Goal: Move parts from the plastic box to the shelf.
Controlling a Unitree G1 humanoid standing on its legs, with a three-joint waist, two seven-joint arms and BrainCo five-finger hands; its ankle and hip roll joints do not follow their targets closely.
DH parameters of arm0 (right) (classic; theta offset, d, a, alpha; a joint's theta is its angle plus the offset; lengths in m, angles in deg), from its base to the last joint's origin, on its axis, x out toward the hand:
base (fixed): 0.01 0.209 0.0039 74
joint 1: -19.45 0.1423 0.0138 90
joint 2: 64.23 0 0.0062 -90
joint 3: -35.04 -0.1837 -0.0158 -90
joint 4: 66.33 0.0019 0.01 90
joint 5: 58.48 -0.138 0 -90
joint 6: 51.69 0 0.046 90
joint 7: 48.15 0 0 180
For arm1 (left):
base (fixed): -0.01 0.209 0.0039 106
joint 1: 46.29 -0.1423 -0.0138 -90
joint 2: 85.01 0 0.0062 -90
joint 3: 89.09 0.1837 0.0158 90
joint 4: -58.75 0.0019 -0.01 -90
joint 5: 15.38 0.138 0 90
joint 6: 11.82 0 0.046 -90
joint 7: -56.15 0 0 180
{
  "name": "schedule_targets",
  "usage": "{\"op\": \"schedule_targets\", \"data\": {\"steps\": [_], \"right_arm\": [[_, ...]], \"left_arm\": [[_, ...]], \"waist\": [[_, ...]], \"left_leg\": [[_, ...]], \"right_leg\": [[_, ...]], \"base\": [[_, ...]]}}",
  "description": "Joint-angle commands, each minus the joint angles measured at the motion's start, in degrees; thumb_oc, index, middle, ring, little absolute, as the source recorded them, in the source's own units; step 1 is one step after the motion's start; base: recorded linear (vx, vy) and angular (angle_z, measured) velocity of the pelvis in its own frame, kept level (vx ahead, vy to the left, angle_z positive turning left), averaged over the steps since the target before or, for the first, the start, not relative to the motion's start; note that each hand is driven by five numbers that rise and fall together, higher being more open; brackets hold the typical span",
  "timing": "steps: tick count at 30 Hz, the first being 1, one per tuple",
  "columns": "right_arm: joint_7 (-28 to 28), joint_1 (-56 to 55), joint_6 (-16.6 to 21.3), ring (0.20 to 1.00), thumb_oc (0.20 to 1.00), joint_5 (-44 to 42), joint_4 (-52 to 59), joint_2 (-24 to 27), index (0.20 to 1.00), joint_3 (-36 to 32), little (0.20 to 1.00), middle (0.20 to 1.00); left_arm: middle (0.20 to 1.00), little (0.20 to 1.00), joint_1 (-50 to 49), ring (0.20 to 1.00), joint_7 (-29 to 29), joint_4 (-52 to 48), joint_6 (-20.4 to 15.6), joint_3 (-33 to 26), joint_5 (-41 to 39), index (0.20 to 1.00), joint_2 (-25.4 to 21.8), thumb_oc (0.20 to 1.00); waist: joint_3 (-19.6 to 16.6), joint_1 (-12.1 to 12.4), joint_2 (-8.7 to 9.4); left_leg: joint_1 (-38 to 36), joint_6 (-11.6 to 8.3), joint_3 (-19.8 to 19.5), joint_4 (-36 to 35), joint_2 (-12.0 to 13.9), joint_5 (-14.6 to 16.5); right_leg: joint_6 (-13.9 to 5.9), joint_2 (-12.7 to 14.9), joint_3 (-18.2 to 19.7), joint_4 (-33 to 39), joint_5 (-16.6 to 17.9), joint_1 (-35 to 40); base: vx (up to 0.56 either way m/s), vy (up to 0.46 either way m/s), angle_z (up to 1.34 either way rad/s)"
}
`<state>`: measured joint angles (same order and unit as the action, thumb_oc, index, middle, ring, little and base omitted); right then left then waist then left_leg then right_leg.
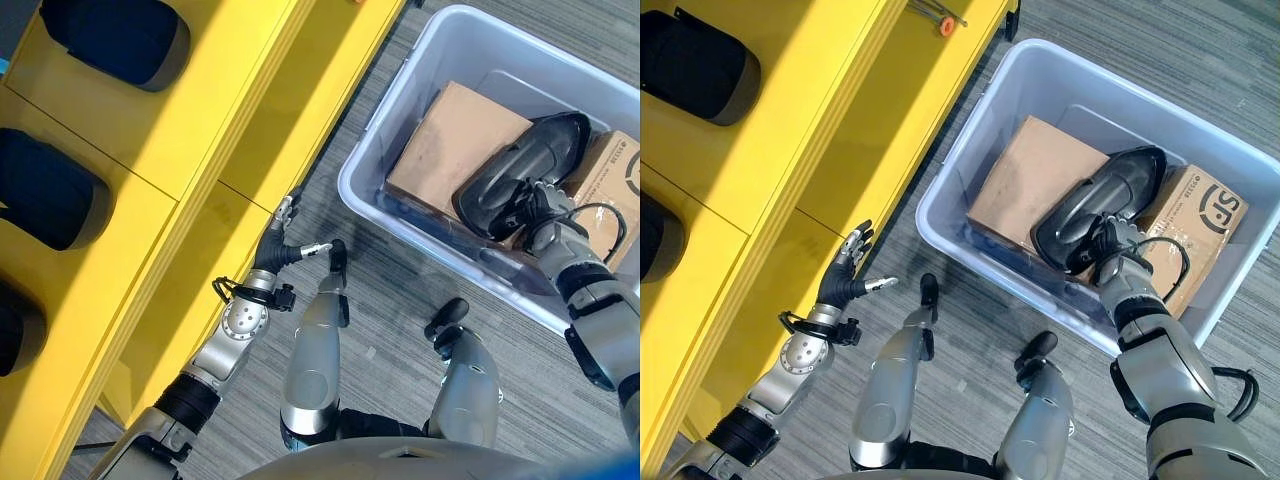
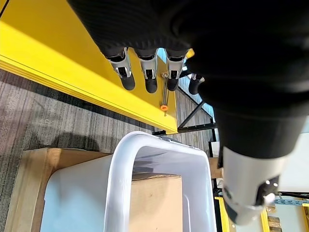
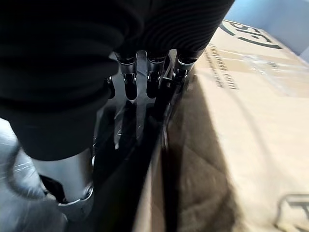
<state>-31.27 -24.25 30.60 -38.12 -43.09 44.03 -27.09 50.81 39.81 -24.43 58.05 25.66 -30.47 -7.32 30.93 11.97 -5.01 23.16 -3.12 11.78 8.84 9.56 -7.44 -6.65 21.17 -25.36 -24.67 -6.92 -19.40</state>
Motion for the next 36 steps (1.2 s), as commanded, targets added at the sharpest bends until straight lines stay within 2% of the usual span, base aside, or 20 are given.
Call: {"op": "schedule_targets", "data": {"steps": [1, 2, 3, 5, 8, 13, 15, 16, 20, 21, 22, 24, 26, 27, 29, 30, 31, 32, 35, 36], "right_arm": [[8.8, -0.1, 5.7, 1.000, 1.000, -3.3, -1.4, 1.9, 1.000, 1.5, 1.000, 1.000], [12.5, 0.4, 10.0, 1.000, 1.000, -1.0, -0.2, 2.1, 1.000, 1.4, 1.000, 1.000], [19.7, 1.7, 13.1, 1.000, 1.000, 4.5, 3.3, 2.6, 1.000, 2.2, 1.000, 1.000], [26.9, 3.1, 14.8, 1.000, 1.000, 8.7, 9.4, 3.7, 1.000, 4.0, 1.000, 1.000], [32.7, 3.5, 18.4, 1.000, 1.000, 13.7, 15.8, 4.6, 1.000, 4.6, 1.000, 1.000], [36.0, 5.1, 23.8, 1.000, 1.000, 17.4, 21.8, 4.9, 1.000, 7.5, 1.000, 1.000], [36.6, 5.3, 24.3, 1.000, 1.000, 16.8, 24.3, 4.6, 1.000, 8.1, 1.000, 1.000], [37.5, 5.1, 24.6, 1.000, 1.000, 14.8, 26.2, 4.4, 1.000, 8.1, 1.000, 1.000], [36.1, 1.4, 25.2, 1.000, 1.000, 12.2, 34.9, 2.9, 1.000, 3.0, 1.000, 1.000], [35.5, 0.0, 24.9, 1.000, 1.000, 10.7, 36.9, 2.5, 1.000, 1.8, 1.000, 1.000], [34.5, -4.0, 22.8, 1.000, 1.000, 7.4, 42.2, 1.2, 1.000, -0.5, 1.000, 1.000], [34.0, -6.7, 22.1, 1.000, 1.000, 5.6, 44.6, 0.5, 1.000, -2.0, 1.000, 1.000], [33.2, -10.7, 21.2, 1.000, 1.000, 4.7, 48.7, -1.0, 1.000, -3.9, 1.000, 1.000], [32.4, -15.7, 20.5, 1.000, 1.000, 3.0, 53.8, -2.5, 1.000, -5.9, 1.000, 1.000], [31.4, -19.1, 20.4, 1.000, 1.000, 2.9, 56.6, -3.1, 1.000, -7.1, 1.000, 1.000], [31.2, -19.6, 20.2, 1.000, 1.000, 2.6, 57.1, -3.1, 1.000, -7.2, 1.000, 1.000], [30.0, -23.2, 20.5, 1.000, 1.000, 2.3, 60.3, -3.2, 1.000, -8.0, 1.000, 1.000], [29.6, -23.6, 20.3, 1.000, 1.000, 2.0, 60.8, -3.0, 1.000, -8.2, 1.000, 1.000], [27.7, -25.7, 19.4, 1.000, 1.000, 0.3, 62.3, -2.2, 1.000, -9.8, 1.000, 1.000], [27.5, -26.8, 21.0, 1.000, 1.000, -0.2, 62.9, -2.2, 1.000, -10.3, 1.000, 1.000]], "left_arm": [[1.000, 1.000, 0.0, 1.000, -1.1, -3.1, -3.2, 2.4, 1.2, 1.000, 0.3, 1.000], [1.000, 1.000, 0.1, 1.000, -1.7, -3.0, -3.5, 2.5, 1.3, 1.000, 0.4, 1.000], [1.000, 1.000, 0.6, 1.000, -3.6, -2.1, -6.0, 2.6, 2.0, 1.000, 0.4, 1.000], [1.000, 1.000, 1.4, 1.000, -5.9, -2.7, -10.4, 2.2, 2.6, 1.000, 0.3, 1.000], [1.000, 1.000, 2.3, 1.000, -6.0, -7.1, -12.2, 1.6, 3.1, 1.000, 0.1, 1.000], [1.000, 1.000, 5.0, 1.000, -5.4, -9.9, -14.2, 1.1, 1.5, 1.000, 0.1, 1.000], [1.000, 1.000, 5.5, 1.000, -5.1, -10.3, -15.0, 1.0, 1.9, 1.000, -0.2, 1.000], [1.000, 1.000, 5.6, 1.000, -3.1, -11.0, -15.5, 0.7, 0.8, 1.000, -0.3, 1.000], [1.000, 1.000, 5.1, 1.000, -1.1, -14.6, -16.2, -0.5, 1.1, 1.000, -0.6, 1.000], [1.000, 1.000, 5.1, 1.000, -1.0, -15.5, -15.8, -0.8, 1.2, 1.000, -0.7, 1.000], [1.000, 1.000, 5.6, 1.000, -1.1, -17.1, -13.4, -1.5, -0.6, 1.000, -0.5, 1.000], [1.000, 1.000, 6.0, 1.000, -0.3, -17.9, -12.1, -1.8, -2.0, 1.000, 0.0, 1.000], [1.000, 1.000, 7.1, 1.000, -1.3, -18.3, -11.2, -1.6, 0.3, 1.000, 0.6, 1.000], [1.000, 1.000, 9.3, 1.000, -3.8, -18.5, -9.8, -0.8, 2.8, 1.000, 1.5, 1.000], [1.000, 1.000, 11.0, 1.000, -5.7, -18.5, -8.8, -0.4, 3.8, 1.000, 2.4, 1.000], [1.000, 1.000, 11.3, 1.000, -6.0, -18.5, -8.5, -0.3, 3.9, 1.000, 2.6, 1.000], [1.000, 1.000, 14.4, 1.000, -4.0, -17.3, -1.1, 0.9, 3.4, 1.000, 4.2, 1.000], [1.000, 1.000, 14.9, 1.000, -4.7, -17.1, -0.6, 1.1, 3.7, 1.000, 4.5, 1.000], [1.000, 1.000, 18.0, 1.000, -12.5, -16.0, 4.0, 1.4, 8.4, 1.000, 6.2, 1.000], [1.000, 1.000, 19.7, 1.000, -14.1, -14.9, 5.6, 1.1, 9.9, 1.000, 6.9, 1.000]], "waist": [[-1.1, 0.1, -1.24], [-1.1, -0.1, -1.27], [-1.1, -0.6, -1.22], [-1.1, -1.2, -1.04], [-1.1, -1.6, -1.04], [-1.1, -2.1, -1.01], [-1.1, -2.2, -0.94], [-1.1, -2.4, -0.85], [-1.1, -4.2, -0.52], [-1.1, -4.8, -0.43], [-1.1, -6.4, -0.26], [-1.1, -7.5, -0.13], [-1.1, -9.6, 0.14], [-1.1, -12.3, 0.74], [-1.1, -14.4, 1.13], [-1.1, -14.6, 1.19], [-1.1, -17.4, 2.20], [-1.1, -17.8, 2.36], [-1.1, -20.6, 2.82], [-1.1, -21.6, 3.33]], "left_leg": [[-1.8, -1.85, -0.7, -0.4, 1.4, 4.9], [-2.0, -1.80, -0.5, -0.4, 1.4, 5.0], [-2.1, -1.75, -0.4, -0.4, 1.2, 5.1], [-2.4, -1.67, -0.2, -0.2, 1.1, 5.5], [-2.8, -1.54, -0.4, 0.2, 0.7, 6.0], [-4.3, -1.48, -0.7, 0.8, 0.2, 6.7], [-4.9, -1.49, -0.8, 1.0, 0.2, 6.9], [-5.4, -1.46, -0.6, 1.0, 0.3, 7.1], [-8.2, -1.48, 0.6, 0.3, 0.3, 7.6], [-8.9, -1.57, 1.0, 0.2, 0.4, 7.8], [-10.0, -0.99, 2.3, -0.2, 0.7, 7.2], [-10.7, -1.01, 2.5, -0.2, 0.9, 7.4], [-11.3, -1.00, 3.4, 0.2, 1.2, 7.8], [-11.5, -1.13, 4.6, 0.7, 1.7, 8.2], [-11.8, -1.20, 5.7, 0.8, 2.0, 8.5], [-11.9, -1.20, 6.0, 0.8, 2.1, 8.6], [-12.5, -1.32, 8.0, 0.5, 2.5, 8.9], [-12.5, -1.39, 8.3, 0.4, 2.6, 8.9], [-13.1, -1.58, 10.1, -0.2, 3.0, 8.9], [-13.7, -1.63, 11.0, -0.8, 3.1, 8.9]], "right_leg": [[-1.34, -1.9, 2.4, -0.7, -0.4, 0.1], [-1.33, -1.9, 2.6, -0.5, -0.3, 0.2], [-1.42, -2.0, 2.9, -0.4, -0.2, 0.2], [-1.57, -2.1, 3.4, 0.0, -0.2, 0.3], [-1.56, -2.2, 3.8, 0.8, -0.2, 1.1], [-1.63, -2.0, 4.0, 2.0, 0.2, 3.1], [-1.65, -1.8, 4.1, 2.2, 0.4, 3.6], [-1.72, -1.8, 4.1, 2.7, 0.6, 4.1], [-2.02, -1.7, 4.8, 4.5, 1.6, 5.7], [-2.16, -1.7, 5.1, 5.1, 1.9, 6.3], [-1.82, -1.7, 5.3, 6.6, 3.4, 6.9], [-1.90, -1.7, 5.9, 7.2, 3.7, 7.3], [-2.05, -1.8, 7.1, 7.6, 4.1, 7.4], [-2.42, -2.0, 8.7, 7.9, 4.4, 6.6], [-2.72, -2.2, 10.0, 8.0, 4.6, 5.9], [-2.77, -2.3, 10.2, 8.0, 4.6, 5.8], [-3.31, -3.2, 12.0, 8.9, 5.1, 4.4], [-3.38, -3.3, 12.3, 9.1, 5.2, 4.2], [-3.56, -4.1, 14.2, 11.1, 6.2, 3.6], [-3.81, -4.4, 14.8, 12.2, 6.8, 3.3]], "base": [[-0.02, 0.005, -0.09], [-0.03, 0.031, -0.05], [-0.03, 0.040, -0.05], [-0.02, 0.036, -0.09], [0.00, 0.013, -0.12], [-0.01, -0.013, -0.08], [0.00, -0.015, -0.03], [-0.01, -0.024, -0.07], [0.00, 0.026, -0.12], [-0.03, 0.091, -0.14], [-0.03, 0.075, -0.15], [0.01, 0.067, -0.23], [0.05, 0.091, -0.28], [0.04, 0.094, -0.47], [0.04, 0.083, -0.48], [0.04, 0.075, -0.62], [0.01, 0.040, -0.61], [0.02, 0.064, -0.67], [0.02, 0.038, -0.54], [0.02, -0.022, -0.61]]}}
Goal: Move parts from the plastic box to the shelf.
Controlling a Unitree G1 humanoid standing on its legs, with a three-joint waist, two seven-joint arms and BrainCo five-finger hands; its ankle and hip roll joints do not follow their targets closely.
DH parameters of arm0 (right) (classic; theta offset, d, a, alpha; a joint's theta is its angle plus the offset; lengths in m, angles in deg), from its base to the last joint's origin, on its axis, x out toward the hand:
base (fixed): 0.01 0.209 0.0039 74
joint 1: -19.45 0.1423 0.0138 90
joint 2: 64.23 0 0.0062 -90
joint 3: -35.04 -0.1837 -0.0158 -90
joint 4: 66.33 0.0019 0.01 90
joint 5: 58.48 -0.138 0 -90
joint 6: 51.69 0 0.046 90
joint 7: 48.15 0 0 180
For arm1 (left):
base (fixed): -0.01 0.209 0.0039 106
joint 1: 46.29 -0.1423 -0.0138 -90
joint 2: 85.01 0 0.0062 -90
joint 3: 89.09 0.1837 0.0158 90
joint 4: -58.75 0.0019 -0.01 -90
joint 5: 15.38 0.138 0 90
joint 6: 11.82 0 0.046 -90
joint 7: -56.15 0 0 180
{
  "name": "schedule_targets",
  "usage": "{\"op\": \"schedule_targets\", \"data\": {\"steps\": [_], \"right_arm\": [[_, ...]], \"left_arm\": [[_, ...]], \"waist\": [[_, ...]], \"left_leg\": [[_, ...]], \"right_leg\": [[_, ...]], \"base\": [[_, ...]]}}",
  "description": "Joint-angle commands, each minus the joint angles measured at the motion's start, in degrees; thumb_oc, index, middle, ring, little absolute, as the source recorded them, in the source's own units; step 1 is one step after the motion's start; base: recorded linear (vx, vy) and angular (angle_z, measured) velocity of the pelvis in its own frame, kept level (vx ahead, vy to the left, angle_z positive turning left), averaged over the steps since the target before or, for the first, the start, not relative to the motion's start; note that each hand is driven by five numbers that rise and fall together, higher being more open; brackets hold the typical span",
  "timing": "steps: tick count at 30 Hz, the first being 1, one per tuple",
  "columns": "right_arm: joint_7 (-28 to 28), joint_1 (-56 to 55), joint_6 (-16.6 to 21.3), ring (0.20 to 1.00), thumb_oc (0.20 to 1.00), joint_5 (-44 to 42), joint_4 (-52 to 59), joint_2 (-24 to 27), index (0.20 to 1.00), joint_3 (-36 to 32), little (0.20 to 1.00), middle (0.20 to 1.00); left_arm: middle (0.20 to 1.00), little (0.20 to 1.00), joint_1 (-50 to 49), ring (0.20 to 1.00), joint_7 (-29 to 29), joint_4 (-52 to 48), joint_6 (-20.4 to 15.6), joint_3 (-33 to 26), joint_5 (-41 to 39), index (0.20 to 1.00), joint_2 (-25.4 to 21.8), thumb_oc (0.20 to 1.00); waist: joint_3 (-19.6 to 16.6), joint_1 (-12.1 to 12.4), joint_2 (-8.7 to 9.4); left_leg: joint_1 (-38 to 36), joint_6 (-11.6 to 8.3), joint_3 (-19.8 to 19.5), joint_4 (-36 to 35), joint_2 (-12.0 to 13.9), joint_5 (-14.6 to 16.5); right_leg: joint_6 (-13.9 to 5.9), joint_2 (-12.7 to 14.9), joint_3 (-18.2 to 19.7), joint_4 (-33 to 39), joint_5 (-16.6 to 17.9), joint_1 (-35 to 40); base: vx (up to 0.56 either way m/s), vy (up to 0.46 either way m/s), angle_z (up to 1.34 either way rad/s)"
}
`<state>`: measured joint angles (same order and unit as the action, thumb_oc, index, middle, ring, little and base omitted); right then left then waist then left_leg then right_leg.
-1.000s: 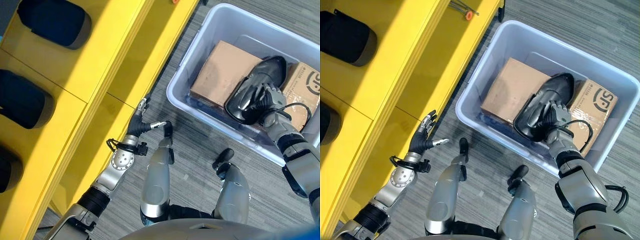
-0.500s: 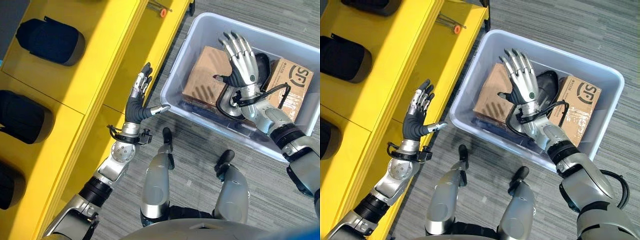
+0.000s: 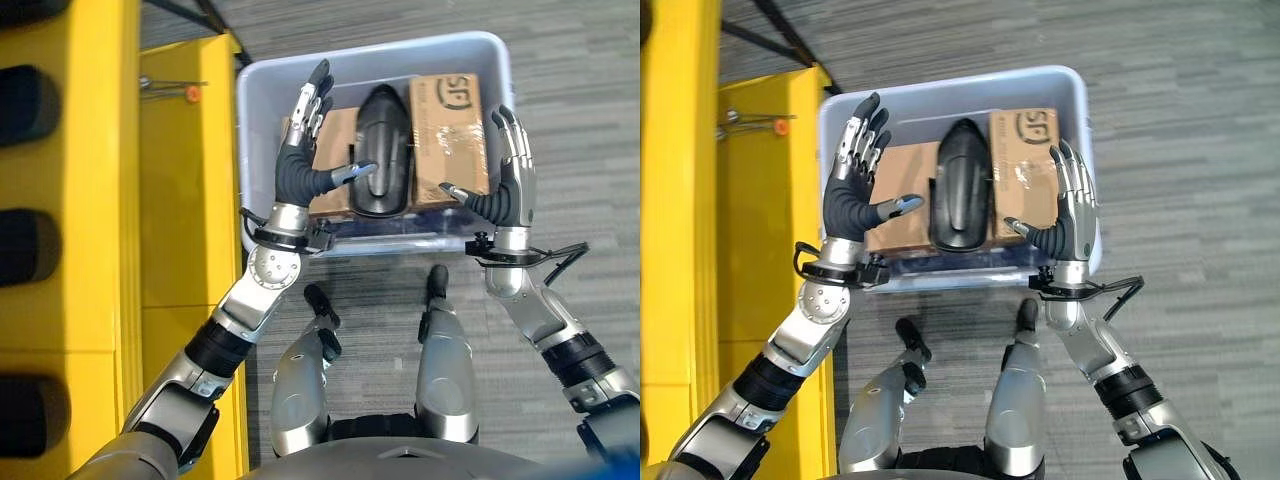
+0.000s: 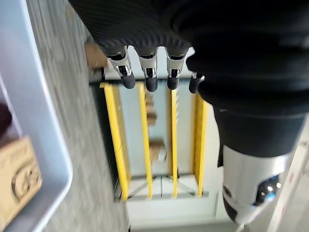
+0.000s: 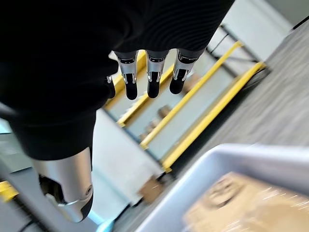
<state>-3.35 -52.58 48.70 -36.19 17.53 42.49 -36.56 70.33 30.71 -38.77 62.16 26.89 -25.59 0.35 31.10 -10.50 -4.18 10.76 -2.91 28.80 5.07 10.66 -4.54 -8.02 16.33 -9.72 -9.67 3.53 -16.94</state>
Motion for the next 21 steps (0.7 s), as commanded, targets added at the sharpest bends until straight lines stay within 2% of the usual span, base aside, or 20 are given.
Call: {"op": "schedule_targets", "data": {"steps": [1, 3, 4, 5, 7, 8, 10, 11, 12, 13, 17, 21], "right_arm": [[-1.1, 0.9, 4.1, 1.000, 1.000, -1.5, 3.4, -0.9, 1.000, -1.5, 1.000, 1.000], [-2.9, 1.0, 3.9, 1.000, 1.000, -1.7, 5.6, -1.0, 1.000, -2.0, 1.000, 1.000], [-3.4, 1.1, 3.3, 1.000, 1.000, -1.5, 6.6, -1.3, 1.000, -2.0, 1.000, 1.000], [-3.8, 1.1, 2.6, 1.000, 1.000, -2.2, 7.3, -1.8, 1.000, -2.2, 1.000, 1.000], [-3.2, 0.6, 3.8, 1.000, 1.000, -2.3, 8.6, -1.7, 1.000, -3.0, 1.000, 1.000], [-3.3, 0.6, 3.5, 1.000, 1.000, -1.9, 9.7, -2.0, 1.000, -3.4, 1.000, 1.000], [-3.3, 1.2, 2.0, 1.000, 1.000, -1.0, 10.8, -2.7, 1.000, -3.6, 1.000, 1.000], [-3.3, 1.3, 1.3, 1.000, 1.000, -1.1, 10.9, -2.8, 1.000, -3.7, 1.000, 1.000], [-3.3, 1.3, 0.9, 1.000, 1.000, -1.5, 10.8, -2.9, 1.000, -3.7, 1.000, 1.000], [-2.7, 1.1, 0.0, 1.000, 1.000, -2.3, 10.6, -2.8, 1.000, -3.5, 1.000, 1.000], [-1.1, 0.5, -0.6, 1.000, 1.000, -2.2, 9.6, -3.0, 1.000, -3.0, 1.000, 1.000], [-0.2, 0.0, -1.3, 1.000, 1.000, -1.6, 8.9, -3.7, 1.000, -2.7, 1.000, 1.000]], "left_arm": [[1.000, 1.000, 1.1, 1.000, -5.6, 0.3, 3.5, -0.1, 4.5, 1.000, 0.1, 1.000], [1.000, 1.000, 2.2, 1.000, -8.6, 1.9, 6.7, 0.1, 2.9, 1.000, 1.8, 1.000], [1.000, 1.000, 2.8, 1.000, -11.8, 3.6, 8.6, 0.0, 4.2, 1.000, 2.8, 1.000], [1.000, 1.000, 3.8, 1.000, -16.3, 5.7, 8.8, -0.3, 9.5, 1.000, 3.3, 1.000], [1.000, 1.000, 3.9, 1.000, -20.2, 5.6, 8.0, -1.8, 11.9, 1.000, 3.4, 1.000], [1.000, 1.000, 3.9, 1.000, -23.3, 5.6, 8.8, -2.3, 12.1, 1.000, 4.0, 1.000], [1.000, 1.000, 4.5, 1.000, -34.0, 7.3, 8.8, -3.6, 19.8, 1.000, 4.2, 1.000], [1.000, 1.000, 5.1, 1.000, -37.4, 7.7, 8.7, -4.3, 24.0, 1.000, 3.6, 1.000], [1.000, 1.000, 5.4, 1.000, -38.6, 7.8, 8.8, -4.8, 25.3, 1.000, 3.2, 1.000], [1.000, 1.000, 6.0, 1.000, -42.4, 8.4, 9.0, -6.1, 26.6, 1.000, 2.4, 1.000], [1.000, 1.000, 6.6, 1.000, -46.3, 12.0, 9.7, -8.5, 25.4, 1.000, 1.7, 1.000], [1.000, 1.000, 6.7, 1.000, -50.0, 15.5, 8.3, -10.4, 27.4, 1.000, 1.8, 1.000]], "waist": [[-1.3, 0.1, 3.01], [-1.3, -1.0, 3.44], [-1.3, -1.5, 3.74], [-1.3, -2.0, 4.09], [-1.3, -2.3, 4.48], [-1.3, -2.4, 4.68], [-1.3, -2.3, 5.09], [-1.3, -2.3, 5.28], [-1.3, -2.2, 5.43], [-1.3, -2.1, 5.76], [-1.3, -1.8, 6.23], [-1.3, -1.4, 6.79]], "left_leg": [[-1.5, -2.00, -5.2, 2.7, 2.2, 5.9], [-2.6, -2.83, -5.1, 2.4, 2.3, 7.1], [-2.8, -3.01, -4.6, 2.3, 2.5, 7.3], [-3.0, -3.06, -4.2, 2.3, 2.5, 7.6], [-2.2, -3.29, -4.0, 2.5, 2.6, 7.8], [-1.4, -3.50, -3.9, 2.7, 2.8, 7.8], [-0.3, -3.70, -3.7, 3.2, 3.1, 8.1], [-0.1, -3.74, -3.5, 3.3, 3.1, 8.2], [0.2, -3.79, -3.5, 3.3, 3.2, 8.2], [1.0, -3.89, -3.5, 3.6, 3.3, 8.1], [2.4, -4.00, -3.5, 4.2, 3.8, 8.1], [4.0, -3.98, -3.7, 5.3, 4.1, 8.3]], "right_leg": [[-2.66, 0.1, -0.3, -2.1, -3.1, 0.4], [-3.41, -0.2, 0.3, -1.4, -3.5, 0.6], [-3.45, -0.4, 0.6, -0.9, -3.3, 0.4], [-3.42, -0.7, 1.1, -0.5, -3.1, -0.1], [-3.38, -1.1, 1.5, -0.2, -2.9, -1.4], [-3.20, -1.3, 1.5, -0.2, -2.8, -2.3], [-3.17, -1.3, 1.4, -0.5, -2.9, -3.8], [-3.21, -1.2, 1.4, -0.5, -2.8, -4.2], [-3.21, -1.2, 1.4, -0.5, -2.8, -4.6], [-3.25, -1.3, 1.3, -0.5, -2.6, -5.3], [-3.38, -1.3, 0.8, -0.8, -2.6, -6.6], [-3.46, -1.4, 0.6, -1.5, -2.6, -8.0]], "base": [[0.02, -0.036, -0.59], [0.08, -0.010, -0.39], [0.08, -0.024, -0.25], [0.01, -0.057, -0.16], [-0.02, -0.075, -0.30], [-0.05, -0.073, -0.22], [-0.06, -0.052, -0.03], [-0.04, -0.048, -0.05], [-0.04, -0.070, -0.05], [-0.03, -0.062, -0.03], [-0.02, -0.065, -0.02], [-0.02, -0.064, 0.03]]}}
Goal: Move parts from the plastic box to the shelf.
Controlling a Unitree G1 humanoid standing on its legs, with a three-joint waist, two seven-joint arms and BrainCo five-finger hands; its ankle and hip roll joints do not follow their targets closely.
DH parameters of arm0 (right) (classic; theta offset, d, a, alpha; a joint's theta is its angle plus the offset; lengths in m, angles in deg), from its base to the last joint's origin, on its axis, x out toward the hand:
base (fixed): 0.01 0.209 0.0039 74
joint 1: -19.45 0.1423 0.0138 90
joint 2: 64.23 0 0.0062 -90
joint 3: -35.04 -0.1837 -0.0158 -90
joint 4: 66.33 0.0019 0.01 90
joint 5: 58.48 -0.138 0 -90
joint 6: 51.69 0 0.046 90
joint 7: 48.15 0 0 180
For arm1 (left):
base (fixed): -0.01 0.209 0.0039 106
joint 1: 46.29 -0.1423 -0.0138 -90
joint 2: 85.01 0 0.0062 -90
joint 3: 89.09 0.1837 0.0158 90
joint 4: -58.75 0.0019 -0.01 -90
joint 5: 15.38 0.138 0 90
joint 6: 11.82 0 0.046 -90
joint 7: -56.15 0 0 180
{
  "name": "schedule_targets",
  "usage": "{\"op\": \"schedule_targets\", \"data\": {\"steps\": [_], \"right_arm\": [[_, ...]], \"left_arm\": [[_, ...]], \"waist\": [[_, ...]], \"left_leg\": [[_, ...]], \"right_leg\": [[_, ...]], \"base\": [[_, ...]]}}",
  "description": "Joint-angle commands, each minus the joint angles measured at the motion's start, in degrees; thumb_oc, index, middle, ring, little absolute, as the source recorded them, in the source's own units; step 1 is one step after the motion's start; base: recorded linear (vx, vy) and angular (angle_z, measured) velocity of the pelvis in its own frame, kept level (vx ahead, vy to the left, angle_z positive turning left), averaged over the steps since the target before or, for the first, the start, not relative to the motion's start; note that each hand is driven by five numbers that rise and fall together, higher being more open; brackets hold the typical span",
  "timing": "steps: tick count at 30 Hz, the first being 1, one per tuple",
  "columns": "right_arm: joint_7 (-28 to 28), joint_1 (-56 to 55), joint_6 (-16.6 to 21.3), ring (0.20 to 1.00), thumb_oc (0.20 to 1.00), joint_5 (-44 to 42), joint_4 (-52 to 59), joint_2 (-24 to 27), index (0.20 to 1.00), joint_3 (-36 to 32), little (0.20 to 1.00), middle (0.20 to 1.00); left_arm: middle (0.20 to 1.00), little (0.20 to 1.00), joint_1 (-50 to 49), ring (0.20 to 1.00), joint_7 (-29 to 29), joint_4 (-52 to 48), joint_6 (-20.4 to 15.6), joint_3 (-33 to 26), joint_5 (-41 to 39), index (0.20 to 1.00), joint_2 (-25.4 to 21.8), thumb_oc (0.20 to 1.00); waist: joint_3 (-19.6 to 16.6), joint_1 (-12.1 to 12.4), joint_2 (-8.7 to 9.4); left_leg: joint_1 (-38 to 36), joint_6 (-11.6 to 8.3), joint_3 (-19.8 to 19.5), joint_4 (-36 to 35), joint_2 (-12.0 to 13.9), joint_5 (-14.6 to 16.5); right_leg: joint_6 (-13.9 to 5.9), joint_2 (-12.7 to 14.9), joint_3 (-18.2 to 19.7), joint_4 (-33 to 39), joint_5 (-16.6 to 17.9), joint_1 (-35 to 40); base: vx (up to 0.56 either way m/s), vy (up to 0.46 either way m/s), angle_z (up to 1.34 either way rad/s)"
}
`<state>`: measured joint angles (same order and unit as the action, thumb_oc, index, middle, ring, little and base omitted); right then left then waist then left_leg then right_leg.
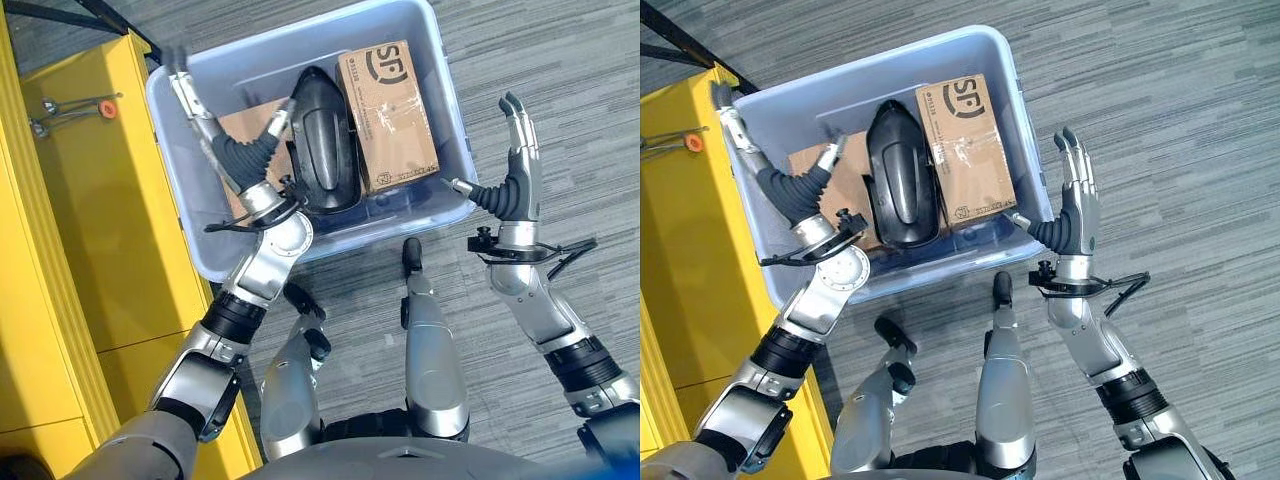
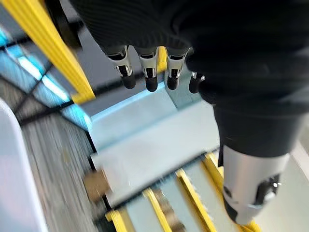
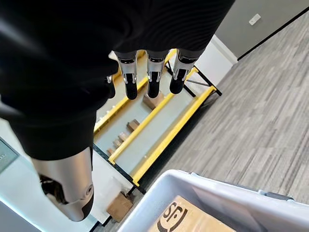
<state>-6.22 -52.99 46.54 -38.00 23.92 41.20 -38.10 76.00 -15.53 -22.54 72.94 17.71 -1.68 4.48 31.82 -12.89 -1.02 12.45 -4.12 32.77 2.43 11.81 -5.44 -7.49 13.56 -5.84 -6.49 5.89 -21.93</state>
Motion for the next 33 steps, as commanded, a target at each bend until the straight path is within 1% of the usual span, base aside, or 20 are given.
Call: {"op": "schedule_targets", "data": {"steps": [1, 2, 4, 5, 6, 8, 9, 11, 13, 16, 17, 19, 21, 22, 23, 25, 27, 31, 33], "right_arm": [[2.8, 0.3, 1.0, 1.000, 1.000, -0.1, 2.3, -2.4, 1.000, -1.1, 1.000, 1.000], [2.9, 0.3, 1.2, 1.000, 1.000, -0.3, 2.1, -2.5, 1.000, -0.8, 1.000, 1.000], [2.9, 0.5, 1.0, 1.000, 1.000, -0.3, 2.2, -3.0, 1.000, -0.4, 1.000, 1.000], [2.5, 0.6, 0.8, 1.000, 1.000, -0.6, 2.5, -3.4, 1.000, -0.4, 1.000, 1.000], [2.3, 0.6, 0.6, 1.000, 1.000, -0.8, 2.7, -3.4, 1.000, -0.4, 1.000, 1.000], [1.2, 0.8, 0.7, 1.000, 1.000, -1.2, 2.8, -3.3, 1.000, -0.6, 1.000, 1.000], [0.5, 0.9, 0.7, 1.000, 1.000, -1.3, 3.0, -3.4, 1.000, -0.6, 1.000, 1.000], [-0.6, 1.2, 0.4, 1.000, 1.000, -1.2, 2.9, -3.7, 1.000, -1.0, 1.000, 1.000], [-1.0, 1.0, -0.1, 1.000, 1.000, -0.6, 3.3, -3.9, 1.000, -1.2, 1.000, 1.000], [-1.4, 0.8, -0.4, 1.000, 1.000, -0.9, 3.6, -3.9, 1.000, -1.4, 1.000, 1.000], [-1.7, 0.8, -0.4, 1.000, 1.000, -1.2, 3.7, -3.5, 1.000, -1.7, 1.000, 1.000], [-1.9, 0.9, -0.4, 1.000, 1.000, -1.4, 3.6, -3.3, 1.000, -1.9, 1.000, 1.000], [-1.9, 1.0, -0.5, 1.000, 1.000, -1.5, 3.5, -3.3, 1.000, -2.0, 1.000, 1.000], [-1.6, 1.1, -0.6, 1.000, 1.000, -1.4, 3.4, -3.4, 1.000, -1.9, 1.000, 1.000], [-0.9, 1.0, -1.1, 1.000, 1.000, -1.3, 3.2, -3.6, 1.000, -1.9, 1.000, 1.000], [-1.6, 0.9, -2.2, 1.000, 1.000, -2.0, 2.8, -3.5, 1.000, -1.9, 1.000, 1.000], [-1.4, 0.7, -2.5, 1.000, 1.000, -2.7, 2.3, -3.7, 1.000, -1.4, 1.000, 1.000], [-0.9, 0.5, -2.5, 1.000, 1.000, -3.2, 1.3, -3.5, 1.000, -1.0, 1.000, 1.000], [0.0, 0.6, -2.1, 1.000, 1.000, -4.1, 0.9, -3.6, 1.000, -0.4, 1.000, 1.000]], "left_arm": [[1.000, 1.000, 1.0, 1.000, -3.1, -0.5, -2.8, -1.6, 2.7, 1.000, -2.5, 1.000], [1.000, 1.000, 1.0, 1.000, -1.4, -0.1, -3.1, -2.0, 1.2, 1.000, -2.5, 1.000], [1.000, 1.000, 1.2, 1.000, 0.8, 0.5, -3.4, -2.1, 1.7, 1.000, -2.5, 1.000], [1.000, 1.000, 1.4, 1.000, 7.3, 0.9, -3.1, -1.7, -0.1, 1.000, -2.2, 1.000], [1.000, 1.000, 1.5, 1.000, 9.7, 0.9, -3.1, -1.2, -1.2, 1.000, -2.0, 1.000], [1.000, 1.000, 1.2, 1.000, 18.6, 0.8, -4.4, -0.3, -10.0, 1.000, -1.1, 1.000], [1.000, 1.000, 0.8, 1.000, 20.6, 0.6, -4.5, 0.1, -11.9, 1.000, 0.0, 1.000], [1.000, 1.000, 0.3, 1.000, 21.5, -0.1, -4.0, 0.9, -13.0, 1.000, 0.8, 1.000], [1.000, 1.000, -0.4, 1.000, 23.3, -0.8, -2.2, 1.5, -17.9, 1.000, 2.1, 1.000], [1.000, 1.000, -0.6, 1.000, 24.9, -0.4, -0.8, 2.3, -16.5, 1.000, 2.8, 1.000], [1.000, 1.000, -0.8, 1.000, 26.6, -0.3, 0.4, 2.9, -19.4, 1.000, 3.2, 1.000], [1.000, 1.000, -0.8, 1.000, 25.7, 0.4, -0.1, 3.1, -22.8, 1.000, 4.0, 1.000], [1.000, 1.000, -1.2, 1.000, 22.5, 1.4, -0.7, 2.3, -26.8, 1.000, 5.5, 1.000], [1.000, 1.000, -1.3, 1.000, 21.2, 1.7, -1.2, 2.0, -25.9, 1.000, 5.9, 1.000], [1.000, 1.000, -1.4, 1.000, 16.8, 2.2, -2.3, 1.3, -24.1, 1.000, 6.2, 1.000], [1.000, 1.000, -1.4, 1.000, 16.6, 2.7, -2.6, 0.5, -26.2, 1.000, 6.4, 1.000], [1.000, 1.000, -1.4, 1.000, 16.6, 3.6, -2.6, -0.4, -25.3, 1.000, 6.8, 1.000], [1.000, 1.000, -0.9, 1.000, 11.7, 3.9, -4.0, -0.7, -21.8, 1.000, 6.3, 1.000], [1.000, 1.000, 0.0, 1.000, 11.5, 4.8, -2.8, -1.6, -22.3, 1.000, 5.9, 1.000]], "waist": [[-2.0, 1.1, 3.75], [-2.0, 1.3, 3.89], [-2.0, 1.3, 4.17], [-2.0, 1.3, 4.36], [-2.0, 1.3, 4.29], [-2.0, 1.2, 4.22], [-2.0, 1.2, 4.13], [-2.0, 1.2, 3.88], [-2.0, 1.1, 3.76], [-2.0, 0.9, 3.94], [-2.0, 0.8, 4.17], [-2.0, 0.6, 4.33], [-2.0, 0.5, 4.52], [-2.0, 0.5, 4.60], [-2.0, 0.5, 4.91], [-2.0, 0.6, 5.15], [-2.0, 0.7, 5.46], [-2.0, 0.8, 5.97], [-2.0, 0.8, 6.45]], "left_leg": [[2.7, -2.74, -7.7, 8.1, 3.0, 9.2], [3.1, -2.71, -7.9, 8.2, 3.1, 9.2], [4.0, -2.68, -8.1, 8.6, 3.1, 9.2], [5.4, -2.51, -8.5, 9.5, 3.2, 9.3], [5.9, -2.44, -8.6, 9.7, 3.1, 9.4], [6.4, -2.39, -8.7, 9.8, 2.9, 9.4], [6.8, -2.30, -8.7, 9.9, 2.7, 9.4], [7.2, -2.24, -8.8, 9.4, 2.3, 9.2], [7.8, -2.24, -8.8, 9.2, 2.2, 9.0], [8.5, -2.39, -8.6, 9.1, 2.4, 8.7], [9.1, -2.59, -8.4, 9.1, 2.6, 8.5], [9.5, -2.80, -8.3, 9.0, 2.8, 8.3], [9.8, -3.02, -8.1, 8.9, 3.0, 8.1], [10.0, -3.10, -8.1, 8.8, 3.1, 8.0], [10.7, -3.29, -8.1, 8.6, 3.4, 7.7], [11.0, -3.44, -8.1, 8.7, 3.6, 7.6], [11.3, -3.46, -8.0, 8.6, 3.8, 7.5], [11.9, -3.68, -8.0, 8.8, 4.4, 7.3], [12.5, -3.81, -8.0, 9.1, 4.8, 7.2]], "right_leg": [[-4.08, 1.4, -3.3, -4.9, -5.0, -3.3], [-4.15, 1.3, -3.4, -5.0, -5.1, -3.6], [-4.15, 1.1, -3.4, -5.2, -5.1, -4.2], [-3.94, 1.0, -3.2, -5.5, -5.1, -5.3], [-3.90, 0.9, -3.1, -5.7, -5.2, -5.6], [-3.84, 0.9, -2.9, -5.9, -5.1, -6.3], [-3.83, 0.8, -2.9, -5.9, -5.1, -6.6], [-3.83, 0.7, -2.7, -5.7, -5.0, -7.2], [-3.73, 0.5, -2.5, -5.7, -4.8, -8.0], [-3.57, 0.4, -2.7, -5.9, -4.7, -9.0], [-3.53, 0.3, -2.8, -5.9, -4.6, -9.6], [-3.46, 0.2, -3.0, -5.8, -4.5, -10.0], [-3.41, 0.0, -3.1, -5.6, -4.4, -10.5], [-3.38, -0.1, -3.2, -5.5, -4.3, -10.7], [-3.28, -0.2, -3.4, -5.3, -4.1, -11.3], [-3.28, -0.2, -3.5, -5.3, -4.1, -11.5], [-3.28, -0.3, -3.8, -5.0, -3.9, -11.8], [-3.20, -0.2, -4.4, -5.1, -3.8, -12.2], [-3.21, -0.2, -4.8, -5.2, -3.7, -12.6]], "base": [[0.00, -0.074, 0.00], [0.00, -0.075, -0.02], [-0.01, -0.073, -0.02], [-0.01, -0.052, -0.01], [0.00, 0.000, 0.00], [0.00, 0.000, 0.00], [0.00, 0.000, 0.00], [0.00, 0.000, 0.00], [0.00, 0.000, 0.00], [0.00, -0.002, -0.01], [0.00, 0.000, 0.00], [0.00, 0.000, 0.00], [0.00, -0.026, -0.04], [-0.02, -0.067, -0.05], [-0.02, -0.076, -0.03], [-0.01, -0.077, -0.01], [0.00, -0.076, 0.00], [0.00, -0.057, -0.02], [0.01, -0.084, -0.01]]}}
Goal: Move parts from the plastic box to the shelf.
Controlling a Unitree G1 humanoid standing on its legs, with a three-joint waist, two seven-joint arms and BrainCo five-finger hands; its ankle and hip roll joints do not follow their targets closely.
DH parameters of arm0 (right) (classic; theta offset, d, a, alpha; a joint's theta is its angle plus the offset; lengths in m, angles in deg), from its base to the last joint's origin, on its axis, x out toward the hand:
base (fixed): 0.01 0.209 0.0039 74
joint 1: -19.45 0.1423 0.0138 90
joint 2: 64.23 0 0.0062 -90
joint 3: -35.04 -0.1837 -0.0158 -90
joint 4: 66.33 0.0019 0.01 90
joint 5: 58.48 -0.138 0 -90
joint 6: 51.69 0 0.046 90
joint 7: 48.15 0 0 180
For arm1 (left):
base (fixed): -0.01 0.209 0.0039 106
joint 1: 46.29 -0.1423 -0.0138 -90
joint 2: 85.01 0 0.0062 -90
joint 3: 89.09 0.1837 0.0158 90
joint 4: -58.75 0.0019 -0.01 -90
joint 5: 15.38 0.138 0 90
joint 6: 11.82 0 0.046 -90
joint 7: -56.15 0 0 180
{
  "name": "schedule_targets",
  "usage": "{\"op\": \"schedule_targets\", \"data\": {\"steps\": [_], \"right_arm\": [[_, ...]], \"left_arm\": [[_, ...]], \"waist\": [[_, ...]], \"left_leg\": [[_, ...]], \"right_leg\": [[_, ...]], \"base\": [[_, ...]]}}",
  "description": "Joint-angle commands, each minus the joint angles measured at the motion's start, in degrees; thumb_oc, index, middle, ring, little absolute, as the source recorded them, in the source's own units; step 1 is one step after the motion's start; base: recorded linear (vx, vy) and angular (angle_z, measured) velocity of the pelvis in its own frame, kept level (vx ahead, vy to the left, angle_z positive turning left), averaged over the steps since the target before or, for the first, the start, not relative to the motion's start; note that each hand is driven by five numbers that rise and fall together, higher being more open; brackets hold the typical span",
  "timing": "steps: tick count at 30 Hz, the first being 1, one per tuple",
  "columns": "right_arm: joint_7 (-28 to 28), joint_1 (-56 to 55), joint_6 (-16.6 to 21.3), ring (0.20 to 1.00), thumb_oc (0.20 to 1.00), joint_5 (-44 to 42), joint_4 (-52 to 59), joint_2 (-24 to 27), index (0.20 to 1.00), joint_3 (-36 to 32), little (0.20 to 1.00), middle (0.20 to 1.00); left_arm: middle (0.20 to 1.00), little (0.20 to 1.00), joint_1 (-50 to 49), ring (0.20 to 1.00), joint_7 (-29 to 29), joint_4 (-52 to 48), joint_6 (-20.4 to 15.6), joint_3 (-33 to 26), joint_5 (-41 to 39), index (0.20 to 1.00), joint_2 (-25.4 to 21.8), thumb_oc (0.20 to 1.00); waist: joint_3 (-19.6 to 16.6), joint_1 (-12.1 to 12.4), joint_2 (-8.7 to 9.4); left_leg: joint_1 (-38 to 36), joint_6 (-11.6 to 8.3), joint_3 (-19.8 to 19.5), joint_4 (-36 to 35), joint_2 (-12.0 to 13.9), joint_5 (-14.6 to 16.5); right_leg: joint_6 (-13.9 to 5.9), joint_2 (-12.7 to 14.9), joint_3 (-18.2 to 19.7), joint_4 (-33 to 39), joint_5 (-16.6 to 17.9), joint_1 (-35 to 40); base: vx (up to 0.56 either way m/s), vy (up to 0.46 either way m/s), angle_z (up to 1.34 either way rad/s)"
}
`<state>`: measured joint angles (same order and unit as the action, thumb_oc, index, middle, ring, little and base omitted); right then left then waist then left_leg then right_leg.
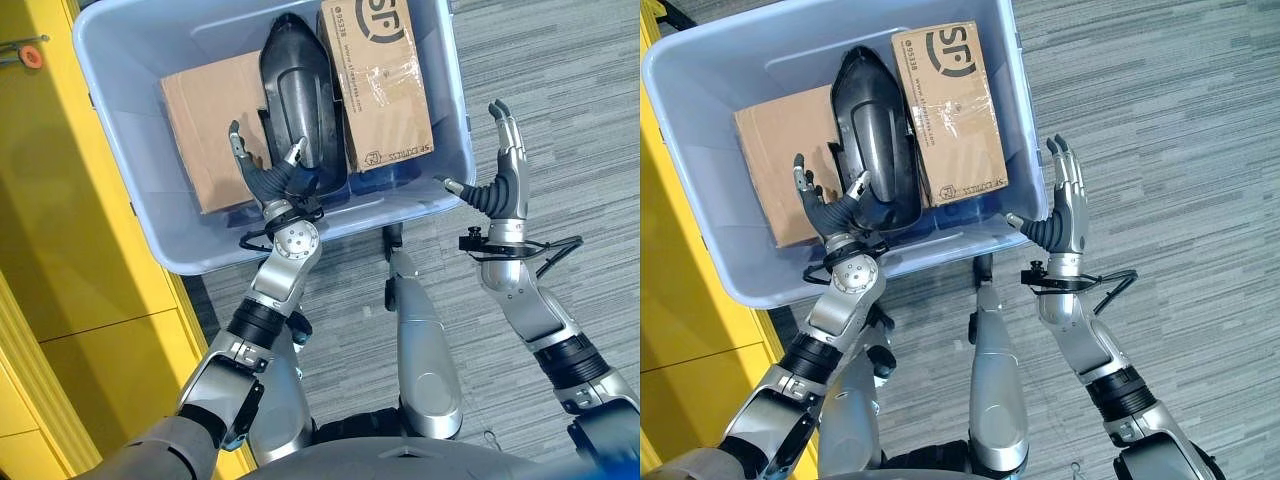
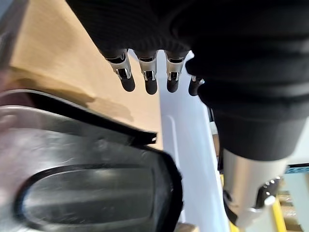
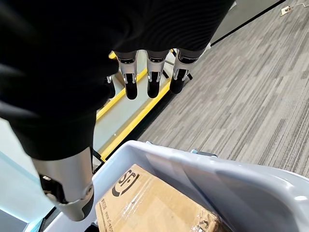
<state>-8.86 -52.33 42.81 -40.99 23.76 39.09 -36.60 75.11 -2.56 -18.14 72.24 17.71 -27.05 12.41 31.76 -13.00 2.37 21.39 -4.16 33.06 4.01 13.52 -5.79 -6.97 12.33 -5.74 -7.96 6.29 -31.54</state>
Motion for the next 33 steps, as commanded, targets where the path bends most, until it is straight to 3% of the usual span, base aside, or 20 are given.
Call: {"op": "schedule_targets", "data": {"steps": [1, 3, 5, 8, 10, 17, 18, 19, 21, 24, 28, 33], "right_arm": [[2.7, 0.2, 1.6, 1.000, 1.000, -1.3, 1.1, -1.5, 1.000, -1.9, 1.000, 1.000], [2.6, 0.4, 1.4, 1.000, 1.000, -1.8, 1.2, -1.6, 1.000, -1.8, 1.000, 1.000], [1.7, 0.8, 1.7, 1.000, 1.000, -2.5, 1.0, -1.6, 1.000, -1.5, 1.000, 1.000], [0.7, 1.3, 1.4, 1.000, 1.000, -3.2, 1.1, -1.3, 1.000, -1.5, 1.000, 1.000], [0.1, 1.5, 0.9, 1.000, 1.000, -4.6, 1.0, -1.1, 1.000, -1.5, 1.000, 1.000], [-0.3, 2.8, 0.5, 1.000, 1.000, -5.0, 0.3, -1.4, 1.000, -1.9, 1.000, 1.000], [-0.3, 3.3, 0.3, 1.000, 1.000, -5.1, 0.0, -1.3, 1.000, -1.9, 1.000, 1.000], [-0.7, 3.5, 0.2, 1.000, 1.000, -5.5, -0.1, -1.1, 1.000, -2.1, 1.000, 1.000], [-1.1, 4.4, -0.4, 1.000, 1.000, -5.5, -0.2, -1.1, 1.000, -1.9, 1.000, 1.000], [-1.0, 4.8, -0.7, 1.000, 1.000, -6.0, 0.1, -0.9, 1.000, -1.7, 1.000, 1.000], [-1.2, 5.7, -1.2, 1.000, 1.000, -6.6, 0.3, -0.2, 1.000, -1.4, 1.000, 1.000], [-1.6, 6.1, -1.8, 1.000, 1.000, -6.4, 0.8, 0.1, 1.000, -1.1, 1.000, 1.000]], "left_arm": [[1.000, 1.000, 1.5, 1.000, -0.1, 1.1, -1.8, -1.7, 4.0, 1.000, -2.3, 1.000], [1.000, 1.000, 2.0, 1.000, 0.7, 1.6, -1.4, -1.5, 4.8, 1.000, -2.4, 1.000], [1.000, 1.000, 3.8, 1.000, 5.0, 3.8, 2.0, 0.0, 6.5, 1.000, -2.5, 1.000], [1.000, 1.000, 5.0, 1.000, 8.0, 5.3, 3.6, 1.2, 7.0, 1.000, -2.8, 1.000], [1.000, 1.000, 5.5, 1.000, 9.3, 6.7, 5.4, 1.6, 2.2, 1.000, -1.9, 1.000], [1.000, 1.000, 5.7, 1.000, 9.5, 14.2, 4.8, -0.2, -10.1, 1.000, 2.6, 1.000], [1.000, 1.000, 5.7, 1.000, 8.7, 16.7, 3.9, -0.8, -13.0, 1.000, 3.3, 1.000], [1.000, 1.000, 5.8, 1.000, 7.3, 19.4, 2.4, -2.3, -21.4, 1.000, 4.9, 1.000], [1.000, 1.000, 6.2, 1.000, 5.1, 22.0, -0.2, -4.1, -25.9, 1.000, 5.1, 1.000], [1.000, 1.000, 7.5, 1.000, 3.5, 23.2, 0.9, -4.4, -25.5, 1.000, 4.8, 1.000], [1.000, 1.000, 8.9, 1.000, 5.8, 24.5, 3.7, -3.7, -21.5, 1.000, 3.9, 1.000], [1.000, 1.000, 9.2, 1.000, 7.3, 24.3, 2.7, -3.0, -17.9, 1.000, 3.3, 1.000]], "waist": [[-2.0, 0.9, 3.28], [-2.0, 0.8, 3.42], [-2.0, 0.3, 3.78], [-2.0, -0.1, 3.93], [-2.0, -0.5, 3.87], [-2.0, -1.4, 3.69], [-2.0, -1.6, 3.64], [-2.0, -1.8, 3.60], [-2.0, -2.1, 3.67], [-2.0, -2.4, 3.94], [-2.0, -2.7, 4.12], [-2.0, -2.8, 4.14]], "left_leg": [[3.7, -3.80, -8.3, 7.6, 3.2, 7.6], [3.8, -3.81, -8.3, 7.7, 3.3, 7.6], [4.9, -3.81, -8.2, 8.6, 3.6, 7.6], [5.3, -3.90, -7.8, 8.8, 3.8, 7.5], [5.5, -3.96, -7.7, 8.8, 3.8, 7.4], [6.6, -4.09, -7.3, 9.2, 3.8, 7.5], [7.0, -4.13, -7.1, 9.5, 3.8, 7.5], [7.4, -4.22, -7.1, 9.7, 3.8, 7.5], [7.9, -4.36, -6.9, 10.1, 4.0, 7.6], [8.7, -4.45, -6.9, 10.4, 4.3, 7.4], [9.7, -4.55, -6.8, 10.8, 4.4, 7.3], [10.0, -4.51, -6.5, 10.8, 4.4, 7.3]], "right_leg": [[-3.76, 1.0, -5.1, -3.9, -4.1, -3.2], [-3.74, 0.9, -5.1, -4.0, -4.1, -3.2], [-3.65, 0.8, -4.8, -4.4, -4.1, -4.0], [-3.65, 0.6, -4.5, -4.6, -4.0, -4.6], [-3.60, 0.5, -4.2, -4.7, -4.0, -5.0], [-3.46, 0.1, -3.5, -4.3, -3.6, -6.3], [-3.44, 0.1, -3.4, -4.4, -3.6, -6.7], [-3.42, 0.1, -3.3, -4.5, -3.6, -7.2], [-3.43, 0.0, -3.2, -4.8, -3.7, -7.7], [-3.33, -0.2, -3.0, -4.9, -3.6, -8.5], [-3.13, -0.4, -2.9, -5.3, -3.6, -9.3], [-2.90, -0.5, -2.8, -5.2, -3.7, -9.5]], "base": [[0.01, -0.065, -0.02], [0.00, -0.016, -0.01], [0.01, -0.010, 0.02], [0.00, -0.002, 0.01], [0.00, 0.000, 0.00], [0.00, 0.001, -0.02], [0.01, 0.015, -0.04], [0.00, 0.000, 0.00], [0.00, 0.000, 0.00], [0.00, 0.000, 0.00], [0.00, 0.000, 0.00], [0.00, 0.000, 0.00]]}}
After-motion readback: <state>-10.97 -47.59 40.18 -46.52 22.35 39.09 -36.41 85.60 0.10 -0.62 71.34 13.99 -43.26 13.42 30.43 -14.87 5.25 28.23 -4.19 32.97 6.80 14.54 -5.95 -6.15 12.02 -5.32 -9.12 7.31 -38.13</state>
